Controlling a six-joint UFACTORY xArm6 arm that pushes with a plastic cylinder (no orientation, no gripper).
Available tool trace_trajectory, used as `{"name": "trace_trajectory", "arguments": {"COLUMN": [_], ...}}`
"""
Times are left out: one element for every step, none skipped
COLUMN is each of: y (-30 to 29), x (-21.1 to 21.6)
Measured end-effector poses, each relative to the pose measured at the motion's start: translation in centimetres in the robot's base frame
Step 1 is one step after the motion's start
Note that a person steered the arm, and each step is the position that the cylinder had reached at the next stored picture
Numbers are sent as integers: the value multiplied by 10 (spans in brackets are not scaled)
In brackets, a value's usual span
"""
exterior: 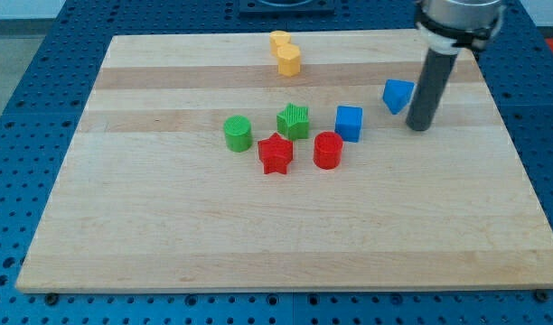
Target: Move the triangle slightly to the left
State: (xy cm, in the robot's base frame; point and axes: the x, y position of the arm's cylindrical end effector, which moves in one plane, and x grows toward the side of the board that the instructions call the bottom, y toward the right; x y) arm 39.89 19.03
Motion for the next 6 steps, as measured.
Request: {"name": "trace_trajectory", "arguments": {"y": [7,-3,-21,-33,-31,-29], "x": [-18,-30,-36,-41,-51,-63]}}
